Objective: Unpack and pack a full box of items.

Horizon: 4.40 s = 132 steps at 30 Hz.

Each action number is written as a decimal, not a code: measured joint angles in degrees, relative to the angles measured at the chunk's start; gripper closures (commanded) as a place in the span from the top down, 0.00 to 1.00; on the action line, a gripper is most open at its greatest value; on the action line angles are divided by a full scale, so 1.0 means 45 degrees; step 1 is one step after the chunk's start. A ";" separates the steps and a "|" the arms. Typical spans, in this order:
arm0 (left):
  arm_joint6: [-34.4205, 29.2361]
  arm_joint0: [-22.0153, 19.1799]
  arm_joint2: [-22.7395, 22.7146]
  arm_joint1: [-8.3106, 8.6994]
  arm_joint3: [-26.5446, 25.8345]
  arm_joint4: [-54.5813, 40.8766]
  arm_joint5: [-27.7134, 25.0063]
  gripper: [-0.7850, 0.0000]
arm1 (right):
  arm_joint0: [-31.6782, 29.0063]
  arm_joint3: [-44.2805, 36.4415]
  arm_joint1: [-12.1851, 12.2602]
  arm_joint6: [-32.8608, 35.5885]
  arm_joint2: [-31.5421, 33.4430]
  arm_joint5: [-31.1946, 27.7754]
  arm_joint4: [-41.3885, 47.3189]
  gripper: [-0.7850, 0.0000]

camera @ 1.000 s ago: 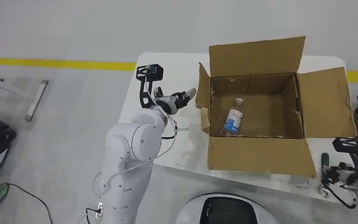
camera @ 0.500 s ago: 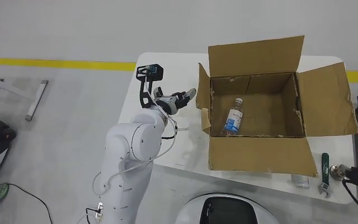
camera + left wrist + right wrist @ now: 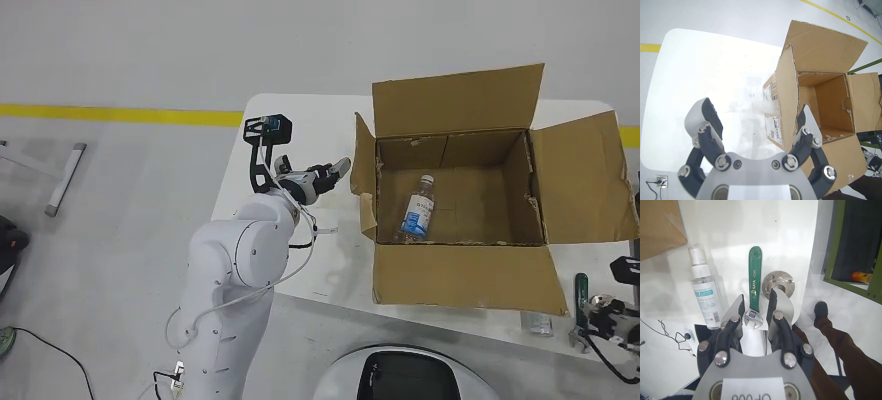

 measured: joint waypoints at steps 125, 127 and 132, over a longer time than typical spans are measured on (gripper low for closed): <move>0.0000 0.0000 0.0000 0.0000 0.0000 0.0000 0.0000 1.00 | 0.1975 -0.1024 0.0350 -0.1401 0.6013 -0.3055 1.3939 0.00; 0.0000 0.0000 0.0000 0.0000 0.0000 0.0000 0.0000 1.00 | 0.2691 -0.1025 0.0604 -0.1189 0.5033 -0.2636 1.3435 0.00; 0.0000 0.0000 0.0000 0.0000 0.0000 0.0000 0.0000 1.00 | 0.4499 -0.1025 0.1115 -0.1104 0.2539 -0.1536 1.1522 0.00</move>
